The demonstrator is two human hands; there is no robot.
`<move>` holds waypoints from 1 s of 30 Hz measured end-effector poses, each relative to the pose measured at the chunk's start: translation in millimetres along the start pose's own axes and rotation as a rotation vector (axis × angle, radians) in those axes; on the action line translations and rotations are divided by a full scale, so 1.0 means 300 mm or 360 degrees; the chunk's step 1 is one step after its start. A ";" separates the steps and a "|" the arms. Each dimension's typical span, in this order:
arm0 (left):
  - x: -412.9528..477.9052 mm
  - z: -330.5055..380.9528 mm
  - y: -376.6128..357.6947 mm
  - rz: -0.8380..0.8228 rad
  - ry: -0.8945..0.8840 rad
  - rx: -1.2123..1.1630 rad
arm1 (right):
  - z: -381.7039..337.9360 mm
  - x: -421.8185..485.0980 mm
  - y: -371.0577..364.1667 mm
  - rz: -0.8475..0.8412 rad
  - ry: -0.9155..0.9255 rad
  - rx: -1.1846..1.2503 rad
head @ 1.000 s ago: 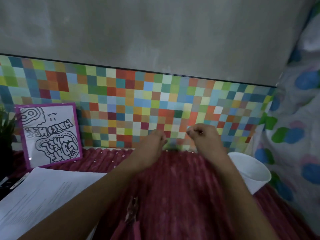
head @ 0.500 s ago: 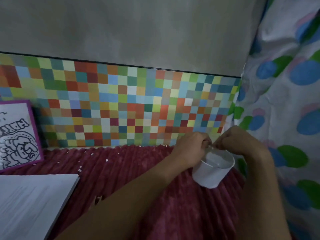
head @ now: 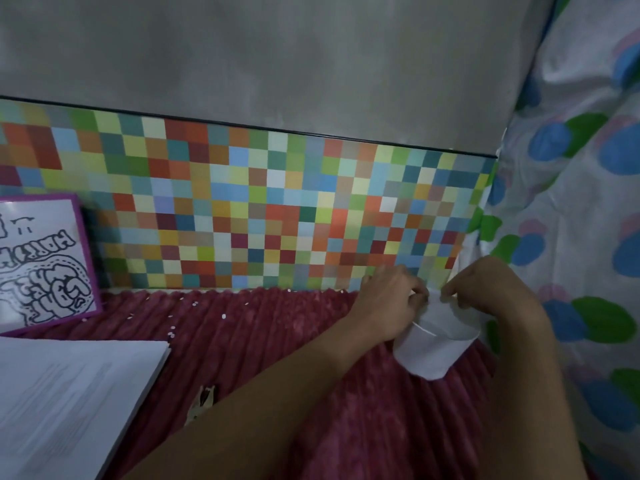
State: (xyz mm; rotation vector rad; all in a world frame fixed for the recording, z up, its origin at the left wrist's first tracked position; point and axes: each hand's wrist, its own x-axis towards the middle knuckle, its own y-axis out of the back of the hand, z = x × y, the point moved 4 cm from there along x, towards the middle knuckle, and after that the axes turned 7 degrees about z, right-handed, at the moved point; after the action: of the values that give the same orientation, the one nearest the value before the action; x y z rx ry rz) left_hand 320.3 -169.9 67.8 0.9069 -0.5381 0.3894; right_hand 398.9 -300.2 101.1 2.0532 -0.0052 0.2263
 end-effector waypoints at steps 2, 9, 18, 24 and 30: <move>0.000 -0.015 0.000 -0.0015 0.0018 -0.0073 | -0.017 0.022 -0.002 0.0122 0.0007 0.0046; 0.007 -0.017 0.009 0.0070 0.0164 -0.0289 | -0.066 -0.037 0.061 0.0322 0.0052 0.0319; 0.019 0.004 -0.044 -0.0007 -0.0021 -0.0257 | -0.038 -0.077 0.088 0.0203 -0.0033 0.0411; 0.014 -0.012 -0.031 0.0167 0.0069 -0.0438 | -0.050 -0.069 0.081 0.0225 0.0039 0.0445; -0.010 -0.086 0.103 0.0269 0.0045 -0.0154 | -0.191 -0.102 0.050 0.0356 0.0351 0.0625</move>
State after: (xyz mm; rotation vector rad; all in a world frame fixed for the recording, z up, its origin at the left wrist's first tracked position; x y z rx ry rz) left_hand 308.5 -131.7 72.8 0.7642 -0.6044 0.5240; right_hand 358.1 -259.9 135.6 2.4068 -0.0585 0.6344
